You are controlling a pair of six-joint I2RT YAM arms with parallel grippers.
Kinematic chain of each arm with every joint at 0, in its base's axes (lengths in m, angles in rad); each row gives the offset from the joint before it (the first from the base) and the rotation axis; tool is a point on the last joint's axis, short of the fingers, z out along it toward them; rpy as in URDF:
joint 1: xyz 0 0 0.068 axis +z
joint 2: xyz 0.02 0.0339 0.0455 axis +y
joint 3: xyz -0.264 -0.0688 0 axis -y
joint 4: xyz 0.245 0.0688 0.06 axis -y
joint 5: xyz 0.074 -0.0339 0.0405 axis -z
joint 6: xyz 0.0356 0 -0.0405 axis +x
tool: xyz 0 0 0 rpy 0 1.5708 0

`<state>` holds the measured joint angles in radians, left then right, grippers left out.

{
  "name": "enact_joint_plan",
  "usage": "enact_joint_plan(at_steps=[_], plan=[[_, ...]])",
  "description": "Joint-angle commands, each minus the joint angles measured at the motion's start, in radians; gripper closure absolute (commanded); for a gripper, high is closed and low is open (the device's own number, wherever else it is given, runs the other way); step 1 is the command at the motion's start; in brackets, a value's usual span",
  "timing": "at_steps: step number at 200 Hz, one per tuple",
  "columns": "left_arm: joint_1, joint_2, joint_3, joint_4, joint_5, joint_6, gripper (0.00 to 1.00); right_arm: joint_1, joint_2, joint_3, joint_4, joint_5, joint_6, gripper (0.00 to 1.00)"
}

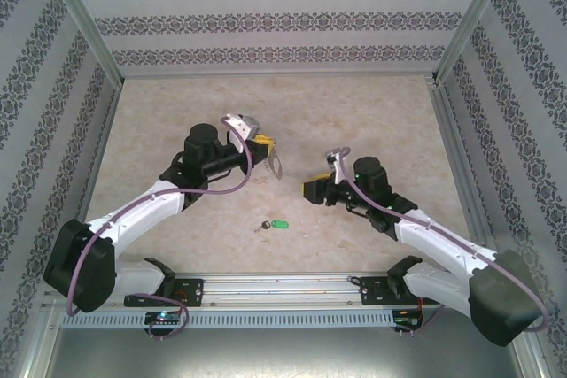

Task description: Put the keys on the keyring

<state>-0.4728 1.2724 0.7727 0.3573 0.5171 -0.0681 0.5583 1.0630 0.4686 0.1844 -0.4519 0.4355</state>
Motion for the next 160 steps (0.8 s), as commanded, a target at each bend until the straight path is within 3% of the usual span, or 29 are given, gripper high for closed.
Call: enact_joint_plan(at_steps=[1,70,107,160], plan=[[0.031,-0.048,-0.032,0.108,-0.102,-0.039,1.00,0.068,0.065,0.009,-0.054,0.085,-0.060,0.43],[0.135,-0.150,-0.125,0.159,-0.123,-0.133,1.00,0.279,0.409,0.196,-0.166,0.198,-0.255,0.49],[0.154,-0.175,-0.135,0.149,-0.113,-0.143,1.00,0.338,0.500,0.274,-0.219,0.241,-0.309,0.45],[0.178,-0.173,-0.151,0.176,-0.111,-0.180,1.00,0.378,0.584,0.336,-0.250,0.283,-0.335,0.45]])
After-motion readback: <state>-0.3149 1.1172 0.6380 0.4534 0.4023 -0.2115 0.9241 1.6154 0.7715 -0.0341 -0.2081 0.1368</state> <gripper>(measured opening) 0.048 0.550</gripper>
